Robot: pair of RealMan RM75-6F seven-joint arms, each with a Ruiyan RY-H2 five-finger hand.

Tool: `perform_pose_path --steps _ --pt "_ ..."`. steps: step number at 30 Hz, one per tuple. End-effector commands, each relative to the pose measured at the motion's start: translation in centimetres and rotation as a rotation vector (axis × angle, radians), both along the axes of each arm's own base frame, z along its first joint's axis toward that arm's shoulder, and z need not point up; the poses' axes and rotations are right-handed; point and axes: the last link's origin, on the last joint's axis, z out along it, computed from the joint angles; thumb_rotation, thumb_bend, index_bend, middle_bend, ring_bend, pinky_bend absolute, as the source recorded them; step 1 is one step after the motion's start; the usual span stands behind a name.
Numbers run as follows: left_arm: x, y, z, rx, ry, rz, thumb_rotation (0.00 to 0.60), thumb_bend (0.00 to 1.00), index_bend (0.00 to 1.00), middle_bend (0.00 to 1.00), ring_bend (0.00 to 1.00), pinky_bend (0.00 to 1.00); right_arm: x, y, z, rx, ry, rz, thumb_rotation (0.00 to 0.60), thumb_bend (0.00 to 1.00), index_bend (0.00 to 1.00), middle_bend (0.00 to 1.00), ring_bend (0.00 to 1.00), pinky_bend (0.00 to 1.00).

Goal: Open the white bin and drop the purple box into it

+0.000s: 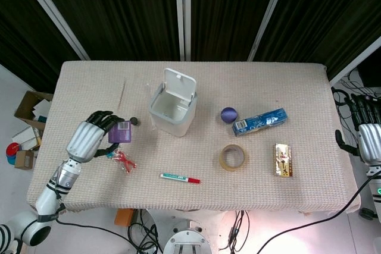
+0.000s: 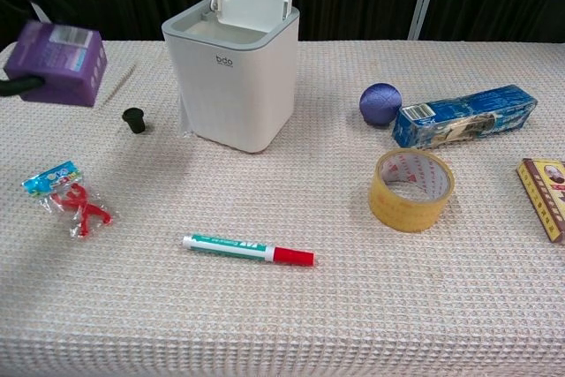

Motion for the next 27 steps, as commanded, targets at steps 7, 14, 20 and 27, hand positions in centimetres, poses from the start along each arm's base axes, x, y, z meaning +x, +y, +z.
perform_pose_path --steps 7,14,20,27 --pt "8.8 3.5 3.2 0.021 0.019 -0.137 0.6 0.34 0.26 0.63 0.22 0.25 0.3 0.0 -0.7 0.027 -0.005 0.017 0.6 0.41 0.0 0.0 0.0 0.0" --pt "14.1 6.6 0.3 -0.038 0.03 -0.179 0.6 0.34 0.25 0.65 0.23 0.25 0.9 0.2 0.4 0.01 -0.006 0.056 0.6 0.42 0.0 0.0 0.0 0.0" --pt "15.3 8.5 -2.7 -0.083 0.027 -0.142 0.6 0.34 0.25 0.65 0.24 0.25 0.9 -0.1 0.9 0.0 -0.013 0.049 0.6 0.42 0.0 0.0 0.0 0.0" --pt "14.9 10.1 -4.3 -0.1 0.039 -0.102 0.6 0.33 0.23 0.56 0.24 0.25 0.6 -0.2 0.7 0.002 -0.017 0.042 0.6 0.42 0.0 0.0 0.0 0.0"
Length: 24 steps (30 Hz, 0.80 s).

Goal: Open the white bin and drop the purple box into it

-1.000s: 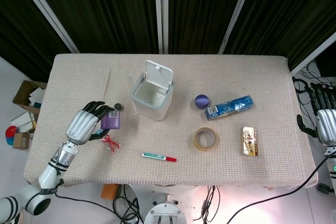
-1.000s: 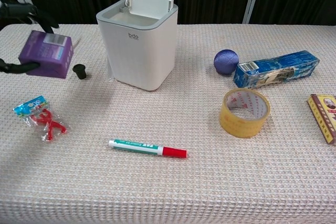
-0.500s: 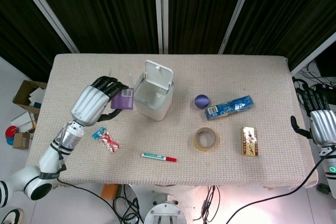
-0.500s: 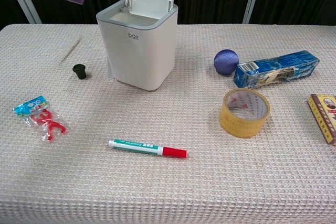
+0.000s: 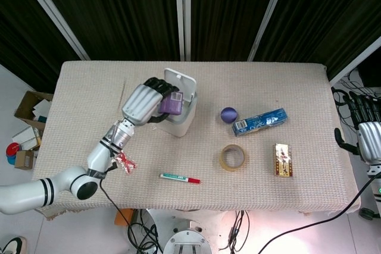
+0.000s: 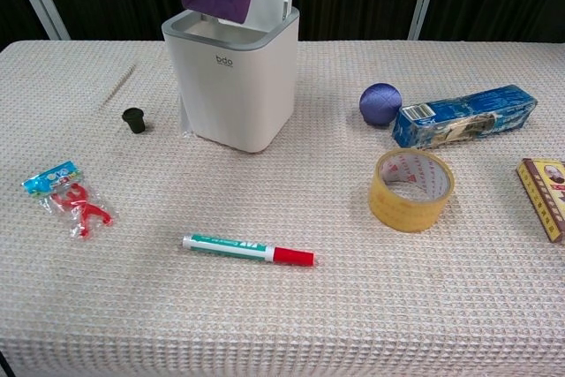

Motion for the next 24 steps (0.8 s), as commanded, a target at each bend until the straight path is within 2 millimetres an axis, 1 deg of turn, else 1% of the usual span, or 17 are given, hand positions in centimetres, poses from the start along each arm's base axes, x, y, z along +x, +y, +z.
perform_pose_path --steps 1,3,4,6,7,10,12,15,18,19,21,22,23,24 --pt "-0.1 0.5 -0.6 -0.007 -0.002 0.012 0.6 0.32 0.21 0.48 0.24 0.25 0.0 -0.1 0.0 -0.001 -0.006 -0.001 0.6 0.42 0.0 0.0 0.0 0.0" --pt "-0.4 0.8 -0.6 0.014 0.013 0.012 0.6 0.32 0.19 0.33 0.22 0.25 0.0 -0.1 0.0 -0.004 -0.008 0.002 0.6 0.42 0.0 0.0 0.0 0.0" --pt "-0.7 0.9 -0.6 0.015 0.016 0.017 0.6 0.3 0.17 0.25 0.2 0.24 0.0 -0.1 0.0 -0.004 -0.007 0.003 0.6 0.42 0.0 0.0 0.0 0.0" --pt "-0.9 0.8 -0.5 0.009 0.001 0.028 0.6 0.26 0.13 0.13 0.15 0.24 0.0 -0.1 0.1 -0.006 -0.005 0.005 0.6 0.42 0.0 0.0 0.0 0.0" --pt "-1.0 0.6 -0.4 0.007 -0.011 0.03 0.6 0.23 0.11 0.09 0.13 0.23 0.0 -0.1 0.2 -0.008 -0.005 0.004 0.6 0.42 0.0 0.0 0.0 0.0" --pt "-1.1 0.3 -0.3 0.005 -0.032 0.026 0.6 0.15 0.08 0.01 0.08 0.23 0.0 -0.1 0.2 -0.009 -0.009 0.001 0.6 0.42 0.0 0.0 0.0 0.0" --pt "-1.4 0.3 -0.2 0.007 -0.029 0.034 0.6 0.12 0.07 0.0 0.07 0.23 0.0 -0.1 0.1 -0.007 -0.01 0.001 0.6 0.42 0.0 0.0 0.0 0.0" --pt "-1.8 0.0 0.6 0.019 -0.015 0.038 0.6 0.1 0.07 0.0 0.06 0.23 0.0 0.1 0.1 -0.011 -0.006 0.004 0.6 0.42 0.0 0.0 0.0 0.0" --pt "-2.9 -1.4 2.4 0.066 0.008 0.034 0.6 0.09 0.07 0.0 0.06 0.23 -0.2 0.6 0.2 -0.026 -0.003 0.002 0.6 0.41 0.0 0.0 0.0 0.0" --pt "-3.5 -2.2 3.0 0.083 0.018 0.036 0.597 0.09 0.07 0.01 0.06 0.23 -0.3 0.8 0.3 -0.031 0.001 0.001 0.6 0.41 0.0 0.0 0.0 0.0" --pt "-5.7 -4.6 4.7 0.127 0.04 0.06 0.551 0.08 0.07 0.02 0.06 0.23 -0.9 1.8 0.3 -0.041 0.019 -0.01 0.6 0.4 0.0 0.0 0.0 0.0" --pt "-6.8 -5.8 5.4 0.148 0.05 0.078 0.519 0.08 0.07 0.03 0.06 0.23 -1.3 2.4 0.2 -0.043 0.03 -0.024 0.6 0.39 0.0 0.0 0.0 0.0" --pt "-8.8 -7.7 6.2 0.178 0.068 0.106 0.493 0.07 0.07 0.03 0.06 0.22 -2.0 3.4 -0.1 -0.04 0.045 -0.06 0.6 0.38 0.0 0.0 0.0 0.0" --pt "-10.4 -9.1 6.7 0.202 0.083 0.13 0.488 0.07 0.08 0.04 0.06 0.22 -2.6 4.2 -0.3 -0.033 0.057 -0.097 0.6 0.37 0.0 0.0 0.0 0.0"
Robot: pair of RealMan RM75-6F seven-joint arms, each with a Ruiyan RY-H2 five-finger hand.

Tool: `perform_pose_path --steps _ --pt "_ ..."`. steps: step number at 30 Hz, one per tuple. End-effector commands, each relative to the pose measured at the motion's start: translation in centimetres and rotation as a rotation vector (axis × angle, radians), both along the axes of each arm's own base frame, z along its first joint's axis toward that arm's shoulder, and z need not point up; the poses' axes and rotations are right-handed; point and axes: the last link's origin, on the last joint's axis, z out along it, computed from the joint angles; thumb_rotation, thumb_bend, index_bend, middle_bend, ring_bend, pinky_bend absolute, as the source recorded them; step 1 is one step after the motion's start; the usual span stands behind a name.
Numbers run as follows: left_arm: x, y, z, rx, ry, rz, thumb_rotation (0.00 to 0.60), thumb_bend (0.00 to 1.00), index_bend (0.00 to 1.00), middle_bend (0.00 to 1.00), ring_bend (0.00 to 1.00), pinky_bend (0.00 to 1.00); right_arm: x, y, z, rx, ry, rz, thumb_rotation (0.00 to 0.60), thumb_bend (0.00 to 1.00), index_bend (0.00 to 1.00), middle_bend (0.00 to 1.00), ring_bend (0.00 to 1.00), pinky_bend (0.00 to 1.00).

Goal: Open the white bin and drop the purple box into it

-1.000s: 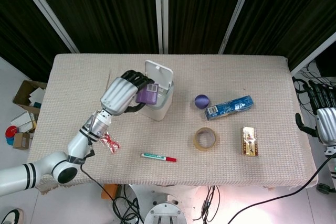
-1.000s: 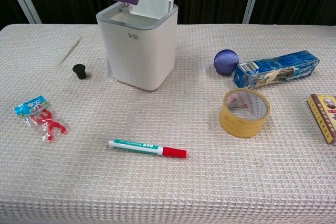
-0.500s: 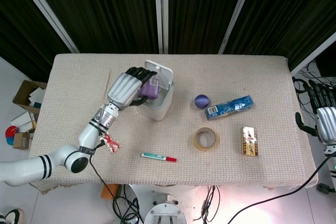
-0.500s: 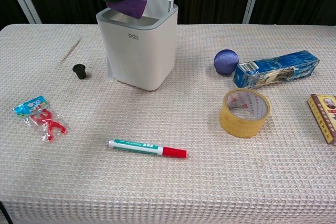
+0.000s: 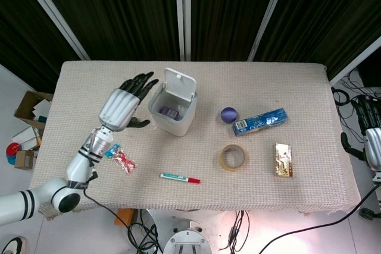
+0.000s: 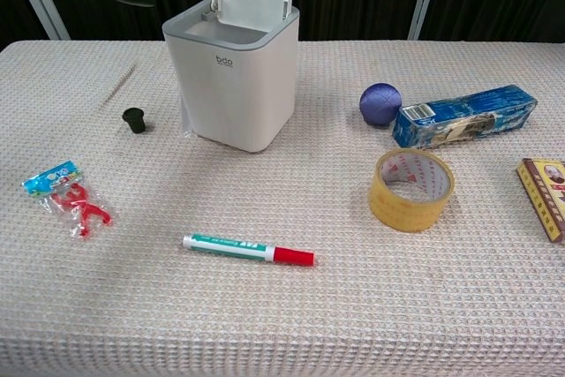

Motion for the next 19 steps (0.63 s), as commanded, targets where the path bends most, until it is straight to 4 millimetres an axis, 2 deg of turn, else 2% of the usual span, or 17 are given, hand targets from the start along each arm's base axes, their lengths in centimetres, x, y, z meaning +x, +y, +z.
perform_pose_path --steps 1,5,9,11,14,19 --pt "-7.3 -7.1 3.2 0.115 0.081 0.102 0.482 0.07 0.08 0.05 0.06 0.22 -2.0 2.9 -0.7 0.012 0.043 -0.108 0.6 0.36 0.0 0.0 0.0 0.0" --pt "-16.1 -13.7 3.1 0.14 0.114 0.289 0.476 0.08 0.1 0.06 0.06 0.21 -5.0 6.6 -2.2 -0.016 0.127 -0.238 0.6 0.35 0.0 0.0 0.0 0.0" --pt "-21.4 -17.9 2.2 0.132 0.095 0.394 0.463 0.08 0.1 0.06 0.06 0.21 -6.9 8.9 -3.7 -0.03 0.162 -0.305 0.6 0.35 0.0 0.0 0.0 0.0" --pt "-22.7 -19.1 1.7 0.123 0.066 0.392 0.462 0.08 0.1 0.06 0.06 0.21 -7.0 9.6 -4.1 -0.026 0.158 -0.308 0.6 0.35 0.0 0.0 0.0 0.0" --pt "-24.2 -19.8 1.5 0.126 0.043 0.394 0.455 0.08 0.1 0.07 0.06 0.21 -7.0 9.3 -4.3 -0.022 0.145 -0.294 0.6 0.35 0.0 0.0 0.0 0.0" --pt "-24.9 -19.8 1.3 0.117 0.056 0.403 0.441 0.07 0.1 0.07 0.06 0.21 -6.5 8.9 -4.7 -0.017 0.147 -0.271 0.6 0.35 0.0 0.0 0.0 0.0"
